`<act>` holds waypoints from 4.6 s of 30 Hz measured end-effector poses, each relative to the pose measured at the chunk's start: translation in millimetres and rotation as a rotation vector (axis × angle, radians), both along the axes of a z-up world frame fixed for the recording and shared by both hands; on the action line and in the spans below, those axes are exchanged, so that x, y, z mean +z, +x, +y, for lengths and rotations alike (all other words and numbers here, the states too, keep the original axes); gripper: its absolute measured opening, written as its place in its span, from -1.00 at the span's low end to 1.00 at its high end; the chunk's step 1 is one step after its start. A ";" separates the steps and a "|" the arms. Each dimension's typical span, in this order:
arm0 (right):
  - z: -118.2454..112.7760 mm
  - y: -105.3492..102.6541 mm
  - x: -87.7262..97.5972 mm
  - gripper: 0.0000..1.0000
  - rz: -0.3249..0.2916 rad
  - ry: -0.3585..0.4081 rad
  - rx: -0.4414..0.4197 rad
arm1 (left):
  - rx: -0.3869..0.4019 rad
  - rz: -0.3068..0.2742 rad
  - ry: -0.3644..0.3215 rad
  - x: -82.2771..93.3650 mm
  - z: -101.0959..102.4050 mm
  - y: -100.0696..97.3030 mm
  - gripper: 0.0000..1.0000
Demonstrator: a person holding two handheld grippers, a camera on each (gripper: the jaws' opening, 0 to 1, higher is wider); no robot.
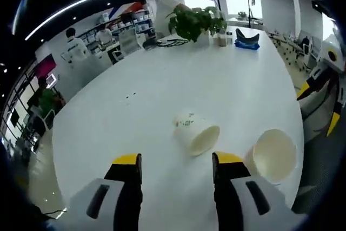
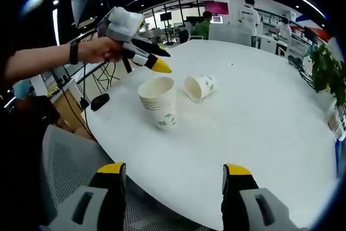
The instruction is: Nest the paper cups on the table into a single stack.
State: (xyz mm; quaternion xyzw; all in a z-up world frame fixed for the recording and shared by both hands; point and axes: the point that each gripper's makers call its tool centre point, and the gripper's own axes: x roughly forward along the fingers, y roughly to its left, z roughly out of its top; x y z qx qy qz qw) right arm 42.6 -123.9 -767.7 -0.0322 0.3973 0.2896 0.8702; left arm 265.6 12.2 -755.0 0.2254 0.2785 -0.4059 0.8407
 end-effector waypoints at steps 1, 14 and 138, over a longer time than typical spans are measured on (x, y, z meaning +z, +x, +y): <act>-0.5 -0.2 0.0 0.45 0.002 0.000 -0.003 | 0.002 0.006 0.004 -5.1 -2.1 -0.5 0.00; -4.6 1.5 0.3 0.45 0.013 0.007 -0.033 | 0.038 0.056 -0.061 -41.7 -25.7 16.6 0.00; 14.9 9.0 0.5 0.44 -0.035 0.065 0.019 | -0.836 0.216 0.874 39.7 -24.7 -95.8 -1.00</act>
